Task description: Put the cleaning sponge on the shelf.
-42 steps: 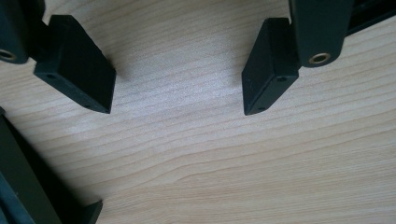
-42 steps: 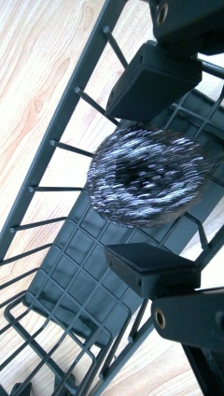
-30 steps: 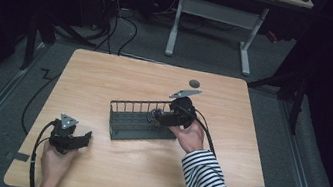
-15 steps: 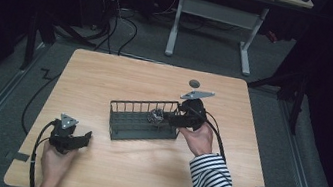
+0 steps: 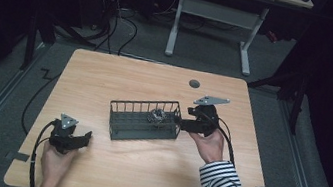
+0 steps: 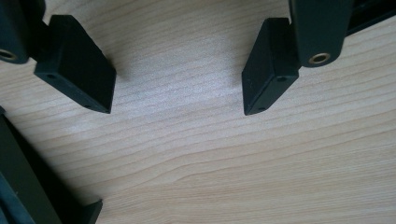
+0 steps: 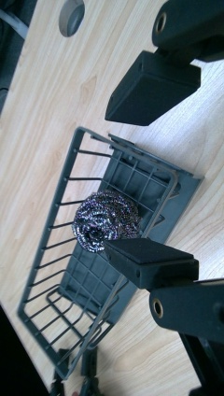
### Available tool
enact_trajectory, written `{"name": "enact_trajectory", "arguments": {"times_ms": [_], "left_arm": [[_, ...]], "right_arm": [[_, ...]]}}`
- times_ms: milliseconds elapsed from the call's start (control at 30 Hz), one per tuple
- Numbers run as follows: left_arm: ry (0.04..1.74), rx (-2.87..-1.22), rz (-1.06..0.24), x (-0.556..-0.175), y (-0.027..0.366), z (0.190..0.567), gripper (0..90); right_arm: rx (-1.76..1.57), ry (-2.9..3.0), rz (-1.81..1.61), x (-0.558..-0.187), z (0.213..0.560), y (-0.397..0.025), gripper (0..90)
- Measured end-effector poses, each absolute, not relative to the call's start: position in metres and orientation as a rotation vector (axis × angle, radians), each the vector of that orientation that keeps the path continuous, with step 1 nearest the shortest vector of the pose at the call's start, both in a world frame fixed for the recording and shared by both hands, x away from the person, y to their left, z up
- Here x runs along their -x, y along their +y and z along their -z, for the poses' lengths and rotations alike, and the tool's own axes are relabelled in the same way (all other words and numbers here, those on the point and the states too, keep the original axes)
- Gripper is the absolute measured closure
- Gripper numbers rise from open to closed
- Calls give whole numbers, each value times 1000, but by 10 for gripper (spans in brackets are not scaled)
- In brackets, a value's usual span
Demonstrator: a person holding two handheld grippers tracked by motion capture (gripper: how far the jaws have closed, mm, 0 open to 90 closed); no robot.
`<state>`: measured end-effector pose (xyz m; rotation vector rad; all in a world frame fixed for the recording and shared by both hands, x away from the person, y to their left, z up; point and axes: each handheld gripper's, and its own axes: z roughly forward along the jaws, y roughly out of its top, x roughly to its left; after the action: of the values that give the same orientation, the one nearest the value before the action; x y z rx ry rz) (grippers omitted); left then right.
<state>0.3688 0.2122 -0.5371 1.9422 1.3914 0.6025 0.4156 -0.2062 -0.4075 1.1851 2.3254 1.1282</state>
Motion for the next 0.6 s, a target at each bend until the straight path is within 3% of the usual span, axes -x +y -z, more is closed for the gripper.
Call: {"name": "enact_trajectory", "arguments": {"times_ms": [600], "left_arm": [[1391,-1942,-602,-369,212,537,266]], "right_arm": [[-1271,2214,-1170,-396,406,-250,337]]}}
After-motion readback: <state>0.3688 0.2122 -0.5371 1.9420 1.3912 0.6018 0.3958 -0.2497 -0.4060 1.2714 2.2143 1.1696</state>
